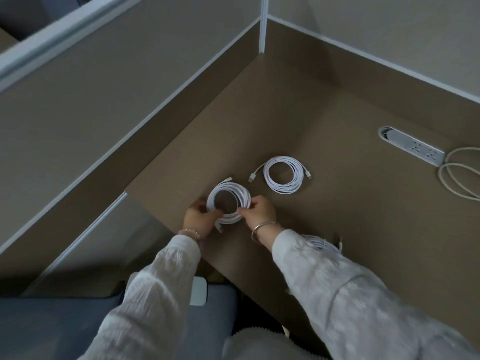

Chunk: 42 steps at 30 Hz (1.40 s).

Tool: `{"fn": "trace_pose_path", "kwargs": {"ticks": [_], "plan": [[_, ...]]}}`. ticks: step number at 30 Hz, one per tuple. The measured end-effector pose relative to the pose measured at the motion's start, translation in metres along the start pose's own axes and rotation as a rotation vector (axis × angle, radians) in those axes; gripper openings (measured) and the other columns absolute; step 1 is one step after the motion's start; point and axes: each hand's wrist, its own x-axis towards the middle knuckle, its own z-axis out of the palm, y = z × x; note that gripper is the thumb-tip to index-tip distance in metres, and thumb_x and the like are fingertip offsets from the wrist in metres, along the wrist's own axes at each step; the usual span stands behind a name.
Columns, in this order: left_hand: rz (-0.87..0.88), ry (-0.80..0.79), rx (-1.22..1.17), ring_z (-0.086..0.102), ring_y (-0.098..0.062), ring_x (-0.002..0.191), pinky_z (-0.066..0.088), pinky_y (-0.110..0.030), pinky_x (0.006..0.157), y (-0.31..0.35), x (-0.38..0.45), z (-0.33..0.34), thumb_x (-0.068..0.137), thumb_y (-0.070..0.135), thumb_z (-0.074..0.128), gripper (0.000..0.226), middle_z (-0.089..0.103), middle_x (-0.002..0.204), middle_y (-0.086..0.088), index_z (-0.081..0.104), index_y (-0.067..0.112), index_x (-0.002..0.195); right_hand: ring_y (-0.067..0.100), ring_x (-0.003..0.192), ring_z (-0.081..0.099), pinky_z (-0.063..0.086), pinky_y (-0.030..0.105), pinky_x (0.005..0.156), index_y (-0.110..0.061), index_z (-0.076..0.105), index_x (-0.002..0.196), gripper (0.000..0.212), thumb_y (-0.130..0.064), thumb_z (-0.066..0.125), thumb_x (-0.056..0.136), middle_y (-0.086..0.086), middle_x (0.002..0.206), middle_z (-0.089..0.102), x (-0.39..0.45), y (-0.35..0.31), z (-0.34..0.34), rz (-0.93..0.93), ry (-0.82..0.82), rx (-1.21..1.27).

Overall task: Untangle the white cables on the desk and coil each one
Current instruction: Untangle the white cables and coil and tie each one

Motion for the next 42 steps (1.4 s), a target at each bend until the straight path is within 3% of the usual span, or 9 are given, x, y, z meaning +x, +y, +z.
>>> {"fn": "trace_pose_path", "kwargs": {"ticks": [4, 7, 13, 16, 20, 25, 30, 37, 42], "plan": [[-0.013, -0.054, -0.316, 0.067, -0.023, 0.069, 0.058, -0.034, 0.070, 0.022, -0.040, 0.013, 0.084, 0.013, 0.071, 0.011, 0.070, 0.073, -0.011, 0.071, 0.003, 0.087, 0.029, 0.084, 0.068, 0.055, 0.052, 0.079, -0.021, 0.059, 0.078, 0.020, -0.022, 0.072, 0.063, 0.008, 0.086, 0.070, -0.019, 0.010, -0.059, -0.055, 0.035, 0.144], [-0.005, -0.211, -0.386, 0.065, -0.021, 0.070, 0.057, -0.027, 0.066, 0.031, -0.079, 0.027, 0.087, 0.015, 0.069, 0.016, 0.070, 0.079, -0.015, 0.068, 0.000, 0.089, 0.030, 0.082, 0.067, 0.057, 0.047, 0.078, -0.012, 0.061, 0.091, 0.017, -0.007, 0.070, 0.078, 0.013, 0.090, 0.068, -0.057, 0.013, -0.110, -0.069, 0.027, 0.209], [-0.017, -0.464, -0.452, 0.066, -0.020, 0.065, 0.055, -0.024, 0.058, 0.023, -0.145, 0.064, 0.090, 0.008, 0.065, 0.009, 0.069, 0.079, -0.017, 0.062, 0.000, 0.087, 0.019, 0.073, 0.065, 0.056, 0.035, 0.068, -0.020, 0.064, 0.084, 0.021, -0.002, 0.071, 0.076, 0.006, 0.080, 0.069, -0.119, 0.062, -0.173, -0.154, 0.161, 0.211], [-0.051, -0.511, -0.392, 0.065, -0.019, 0.060, 0.055, -0.025, 0.055, 0.012, -0.158, 0.082, 0.090, 0.007, 0.064, 0.009, 0.067, 0.075, -0.018, 0.059, 0.000, 0.089, 0.009, 0.064, 0.063, 0.052, 0.021, 0.058, -0.022, 0.063, 0.080, 0.025, 0.001, 0.071, 0.076, 0.000, 0.075, 0.069, -0.137, 0.088, -0.181, -0.145, 0.203, 0.159], [-0.018, -0.433, -0.093, 0.066, -0.015, 0.054, 0.054, -0.026, 0.051, -0.005, -0.148, 0.097, 0.089, 0.011, 0.067, 0.014, 0.067, 0.061, -0.007, 0.062, 0.006, 0.077, 0.018, 0.075, 0.066, 0.052, 0.037, 0.074, -0.027, 0.060, 0.081, 0.026, -0.005, 0.072, 0.075, -0.003, 0.078, 0.070, -0.133, 0.117, -0.169, -0.112, 0.213, -0.003], [0.115, -0.319, 0.264, 0.064, -0.014, 0.058, 0.056, -0.029, 0.064, -0.005, -0.135, 0.097, 0.084, 0.034, 0.069, 0.023, 0.068, 0.058, 0.000, 0.062, 0.017, 0.069, 0.023, 0.083, 0.065, 0.046, 0.031, 0.075, -0.015, 0.064, 0.095, 0.020, -0.011, 0.071, 0.076, 0.003, 0.085, 0.069, -0.119, 0.125, -0.157, -0.104, 0.219, -0.127], [0.172, -0.284, 0.258, 0.069, -0.019, 0.064, 0.058, -0.039, 0.067, -0.001, -0.127, 0.100, 0.077, 0.030, 0.074, 0.022, 0.071, 0.065, -0.002, 0.057, 0.017, 0.081, 0.019, 0.080, 0.059, 0.036, 0.021, 0.067, -0.017, 0.060, 0.099, 0.024, -0.014, 0.070, 0.077, 0.003, 0.091, 0.066, -0.114, 0.125, -0.153, -0.105, 0.230, -0.199], [0.205, -0.427, 0.272, 0.066, -0.014, 0.052, 0.052, -0.025, 0.051, 0.004, -0.123, 0.108, 0.078, 0.024, 0.077, 0.024, 0.069, 0.065, -0.006, 0.055, 0.012, 0.080, 0.019, 0.084, 0.060, 0.043, 0.027, 0.068, -0.025, 0.055, 0.099, 0.028, -0.017, 0.068, 0.076, 0.001, 0.095, 0.063, -0.115, 0.133, -0.167, -0.072, 0.166, -0.254], [0.152, -0.416, 0.275, 0.066, -0.016, 0.062, 0.046, -0.024, 0.051, 0.026, -0.098, 0.101, 0.074, 0.053, 0.071, 0.039, 0.066, 0.066, 0.002, 0.062, 0.015, 0.077, 0.018, 0.084, 0.057, 0.042, 0.027, 0.074, -0.020, 0.054, 0.105, 0.041, -0.031, 0.077, 0.073, 0.001, 0.092, 0.059, -0.100, 0.107, -0.177, -0.042, 0.179, -0.157]]}}
